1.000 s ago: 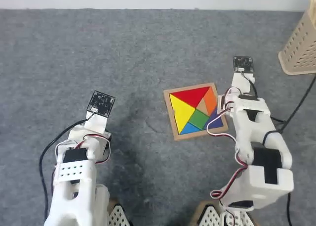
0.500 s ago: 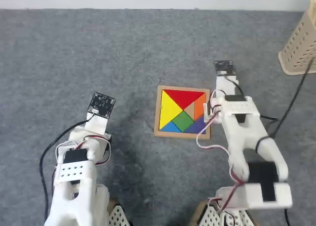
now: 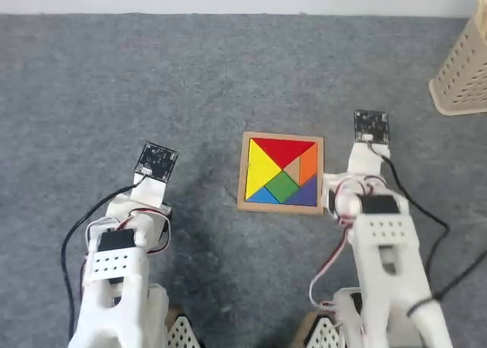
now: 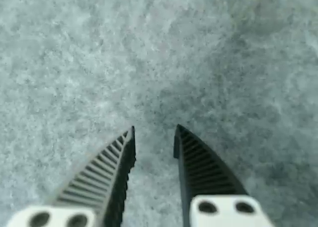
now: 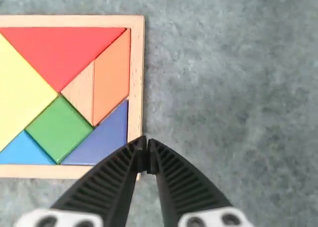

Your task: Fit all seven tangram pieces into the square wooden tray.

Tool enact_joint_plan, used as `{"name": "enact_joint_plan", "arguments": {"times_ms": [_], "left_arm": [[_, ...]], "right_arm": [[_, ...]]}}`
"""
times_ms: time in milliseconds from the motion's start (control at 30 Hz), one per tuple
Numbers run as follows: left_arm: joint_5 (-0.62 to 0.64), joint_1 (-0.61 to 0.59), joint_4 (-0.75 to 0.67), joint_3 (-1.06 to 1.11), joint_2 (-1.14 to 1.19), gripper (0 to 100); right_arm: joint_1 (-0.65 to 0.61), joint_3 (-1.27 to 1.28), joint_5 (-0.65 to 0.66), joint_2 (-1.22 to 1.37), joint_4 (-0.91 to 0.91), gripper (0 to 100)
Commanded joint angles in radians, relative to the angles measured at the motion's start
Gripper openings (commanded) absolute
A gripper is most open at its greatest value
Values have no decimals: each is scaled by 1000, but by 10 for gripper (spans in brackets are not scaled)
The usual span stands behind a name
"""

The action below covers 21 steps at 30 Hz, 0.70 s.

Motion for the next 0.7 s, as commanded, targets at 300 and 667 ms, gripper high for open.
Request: {"name": "enact_joint_plan", "arguments": {"times_ms": [300,667], "left_arm": [[184,-31,-14,-79,-97,120],[259,-51,0,213,-709,123]], "right_arm": [[15,213,8,-338,1,9],[16,466,302,-610,10,9]]}}
